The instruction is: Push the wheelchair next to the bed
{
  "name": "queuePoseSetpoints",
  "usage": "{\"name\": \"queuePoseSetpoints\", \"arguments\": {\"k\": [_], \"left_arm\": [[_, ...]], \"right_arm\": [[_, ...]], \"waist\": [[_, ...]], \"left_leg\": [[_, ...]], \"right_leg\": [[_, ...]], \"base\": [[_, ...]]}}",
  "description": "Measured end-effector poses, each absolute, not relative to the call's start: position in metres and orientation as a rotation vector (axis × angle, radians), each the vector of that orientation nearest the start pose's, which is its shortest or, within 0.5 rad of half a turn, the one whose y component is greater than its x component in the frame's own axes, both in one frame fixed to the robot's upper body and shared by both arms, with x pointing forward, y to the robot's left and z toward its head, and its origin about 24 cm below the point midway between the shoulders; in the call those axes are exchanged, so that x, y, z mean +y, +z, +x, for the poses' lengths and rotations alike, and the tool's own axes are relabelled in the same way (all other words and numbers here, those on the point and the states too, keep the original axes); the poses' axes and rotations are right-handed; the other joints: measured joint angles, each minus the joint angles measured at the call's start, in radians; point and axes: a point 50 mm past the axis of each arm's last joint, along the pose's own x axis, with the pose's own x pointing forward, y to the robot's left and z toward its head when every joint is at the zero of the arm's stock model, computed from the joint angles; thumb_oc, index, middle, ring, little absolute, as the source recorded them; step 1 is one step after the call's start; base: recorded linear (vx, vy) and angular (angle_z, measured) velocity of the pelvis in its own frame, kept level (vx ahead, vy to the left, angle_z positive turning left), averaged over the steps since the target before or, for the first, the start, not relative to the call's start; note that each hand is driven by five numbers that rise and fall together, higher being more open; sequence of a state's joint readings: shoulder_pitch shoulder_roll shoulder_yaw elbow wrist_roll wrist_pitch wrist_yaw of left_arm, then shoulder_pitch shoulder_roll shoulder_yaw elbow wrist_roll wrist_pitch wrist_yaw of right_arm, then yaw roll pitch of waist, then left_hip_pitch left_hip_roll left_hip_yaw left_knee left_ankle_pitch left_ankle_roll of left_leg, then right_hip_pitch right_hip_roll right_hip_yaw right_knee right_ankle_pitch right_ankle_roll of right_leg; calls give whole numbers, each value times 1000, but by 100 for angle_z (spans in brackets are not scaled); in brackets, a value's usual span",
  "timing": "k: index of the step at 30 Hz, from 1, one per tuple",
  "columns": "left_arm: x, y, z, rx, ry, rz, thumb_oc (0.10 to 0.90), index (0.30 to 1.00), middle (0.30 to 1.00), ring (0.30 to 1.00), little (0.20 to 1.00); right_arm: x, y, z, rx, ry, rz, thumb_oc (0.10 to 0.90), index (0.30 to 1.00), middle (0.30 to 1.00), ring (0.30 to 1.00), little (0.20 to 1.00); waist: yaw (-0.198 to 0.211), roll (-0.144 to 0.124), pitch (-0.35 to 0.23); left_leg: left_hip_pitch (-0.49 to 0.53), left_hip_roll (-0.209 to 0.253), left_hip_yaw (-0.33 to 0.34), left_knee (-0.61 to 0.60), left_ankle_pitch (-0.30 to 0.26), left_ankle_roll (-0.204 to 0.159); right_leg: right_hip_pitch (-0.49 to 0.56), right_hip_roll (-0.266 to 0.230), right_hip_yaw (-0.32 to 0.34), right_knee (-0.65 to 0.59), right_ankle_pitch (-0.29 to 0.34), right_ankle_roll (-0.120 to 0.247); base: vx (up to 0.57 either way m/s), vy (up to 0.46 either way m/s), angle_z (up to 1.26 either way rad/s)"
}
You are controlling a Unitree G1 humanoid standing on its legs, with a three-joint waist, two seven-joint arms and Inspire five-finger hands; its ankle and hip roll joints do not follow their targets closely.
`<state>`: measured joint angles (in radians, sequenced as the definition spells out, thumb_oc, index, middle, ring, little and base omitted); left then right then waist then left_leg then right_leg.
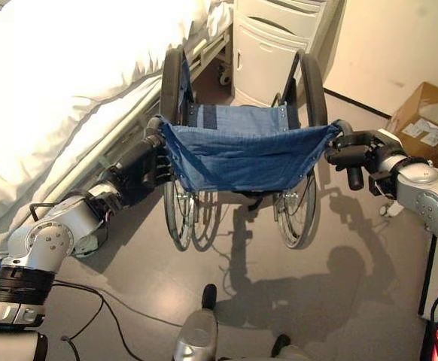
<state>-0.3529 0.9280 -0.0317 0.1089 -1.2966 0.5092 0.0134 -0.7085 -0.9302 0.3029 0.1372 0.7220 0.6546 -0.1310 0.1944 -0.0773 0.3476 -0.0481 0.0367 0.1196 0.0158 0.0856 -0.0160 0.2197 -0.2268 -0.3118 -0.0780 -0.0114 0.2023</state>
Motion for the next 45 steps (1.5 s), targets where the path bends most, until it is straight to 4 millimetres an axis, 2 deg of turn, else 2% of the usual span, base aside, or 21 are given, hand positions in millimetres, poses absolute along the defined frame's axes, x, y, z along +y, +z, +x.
{"name": "queuePoseSetpoints", "arguments": {"k": [6,7,8,9,10,18,25,31,38,41,45], "left_arm": [[271,148,296,280,-135,-327,400,300,300,300,300],[271,147,295,282,-135,-326,400,300,300,300,300],[272,147,295,283,-134,-326,413,319,319,319,319],[272,147,295,284,-130,-323,580,571,571,571,571],[272,147,295,284,-125,-319,800,900,900,900,900],[282,152,295,277,-52,-262,800,900,900,900,900],[296,157,293,255,17,-125,800,900,900,900,900],[309,158,286,243,58,-136,800,900,900,900,900],[321,162,280,218,105,-117,800,900,900,900,900],[334,168,272,186,159,-133,800,900,900,900,900],[362,202,260,-2,310,-153,800,900,900,900,900]], "right_arm": [[-246,189,341,250,-8,-352,406,309,309,309,309],[-246,188,341,251,-7,-352,511,467,467,467,467],[-246,187,340,253,-6,-351,656,684,684,684,684],[-246,187,340,254,-5,-351,800,900,900,900,900],[-246,187,340,254,-5,-351,800,900,900,900,900],[-234,188,340,219,72,-285,800,900,900,900,900],[-228,187,337,202,108,-247,800,900,900,900,900],[-227,187,327,171,124,-230,800,900,900,900,900],[-242,193,322,122,48,-234,800,900,900,900,900],[-252,204,318,37,-8,-232,800,900,900,900,900],[-285,224,305,-66,-201,-187,800,900,900,900,900]], "waist": [[1,-6,0],[1,-6,0],[0,-6,0],[0,-6,0],[-1,-6,0],[-22,-7,-1],[-41,-6,-2],[-55,-6,-2],[-66,-6,-1],[-68,-5,-1],[-63,-2,-3]], "left_leg": [[-13,11,1,12,6,-9],[-14,11,1,13,6,-9],[-14,11,1,14,6,-9],[-15,11,1,15,7,-9],[-17,11,0,15,7,-10],[-29,11,-3,18,19,-10],[-30,12,-4,19,20,-11],[-30,12,-4,18,20,-11],[-30,12,-4,14,20,-11],[-30,12,-3,11,20,-11],[-31,12,-7,8,20,-11]], "right_leg": [[-3,12,0,-10,-1,0],[-3,12,0,-10,-1,0],[-3,12,0,-10,-2,-1],[-4,12,0,-10,-2,-2],[-6,12,1,-10,-3,-3],[-19,13,5,-10,-3,-2],[-19,13,5,-10,-3,-2],[-20,13,4,-10,-3,-2],[-22,13,4,-10,-3,-2],[-24,13,4,-10,-3,-2],[-24,14,4,-10,-4,-3]], "base": [[19,-47,-1],[26,-25,-3],[0,0,0],[34,-7,-3],[29,0,-4],[3,-3,-2],[0,0,0],[0,0,0],[0,0,0],[-34,-6,0],[-22,-12,3]]}}
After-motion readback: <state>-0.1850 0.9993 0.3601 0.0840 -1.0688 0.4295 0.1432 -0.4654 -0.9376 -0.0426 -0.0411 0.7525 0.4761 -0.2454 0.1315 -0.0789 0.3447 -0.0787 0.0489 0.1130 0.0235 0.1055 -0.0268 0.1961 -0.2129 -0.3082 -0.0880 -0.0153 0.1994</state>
